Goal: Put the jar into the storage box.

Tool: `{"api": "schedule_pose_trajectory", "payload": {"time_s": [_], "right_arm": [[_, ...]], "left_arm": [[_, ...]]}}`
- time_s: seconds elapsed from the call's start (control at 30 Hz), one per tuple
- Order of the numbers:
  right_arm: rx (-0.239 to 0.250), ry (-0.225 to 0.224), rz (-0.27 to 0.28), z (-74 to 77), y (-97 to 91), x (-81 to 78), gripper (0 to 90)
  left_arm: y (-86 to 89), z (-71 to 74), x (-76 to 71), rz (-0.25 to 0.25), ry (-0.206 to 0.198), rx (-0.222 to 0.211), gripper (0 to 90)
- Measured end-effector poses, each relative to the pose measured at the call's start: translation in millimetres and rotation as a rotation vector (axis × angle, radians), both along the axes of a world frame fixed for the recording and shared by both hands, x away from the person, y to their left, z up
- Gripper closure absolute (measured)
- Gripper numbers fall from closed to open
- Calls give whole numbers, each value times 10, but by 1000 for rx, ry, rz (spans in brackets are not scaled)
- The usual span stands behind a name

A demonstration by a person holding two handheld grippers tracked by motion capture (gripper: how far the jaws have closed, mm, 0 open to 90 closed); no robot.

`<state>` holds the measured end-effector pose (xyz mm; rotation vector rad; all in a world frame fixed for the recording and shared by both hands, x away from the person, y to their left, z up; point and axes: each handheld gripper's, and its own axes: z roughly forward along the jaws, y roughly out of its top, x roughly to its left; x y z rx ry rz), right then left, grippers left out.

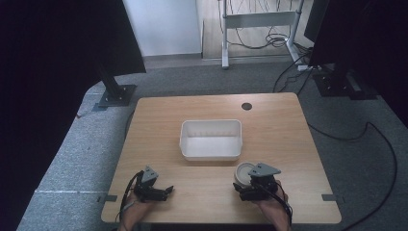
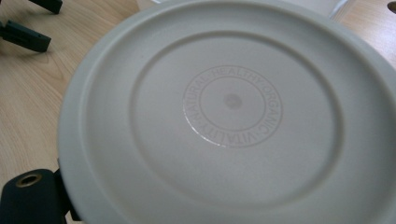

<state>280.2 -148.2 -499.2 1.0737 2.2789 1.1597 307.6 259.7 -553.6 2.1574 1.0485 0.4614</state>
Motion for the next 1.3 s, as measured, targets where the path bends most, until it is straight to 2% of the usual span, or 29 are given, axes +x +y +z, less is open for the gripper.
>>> {"api": "schedule_pose_trajectory", "payload": {"time_s": [0.63, 0.97, 1.3], "right_arm": [[9, -14, 18, 90, 197, 245, 96], [23, -25, 9, 129, 273, 352, 96], [29, -31, 10, 234, 375, 471, 97]], "left_arm": [[1, 1, 0, 0, 1, 1, 44], [0, 0, 0, 0, 0, 0, 44], [-6, -1, 2, 6, 0, -1, 44]]}}
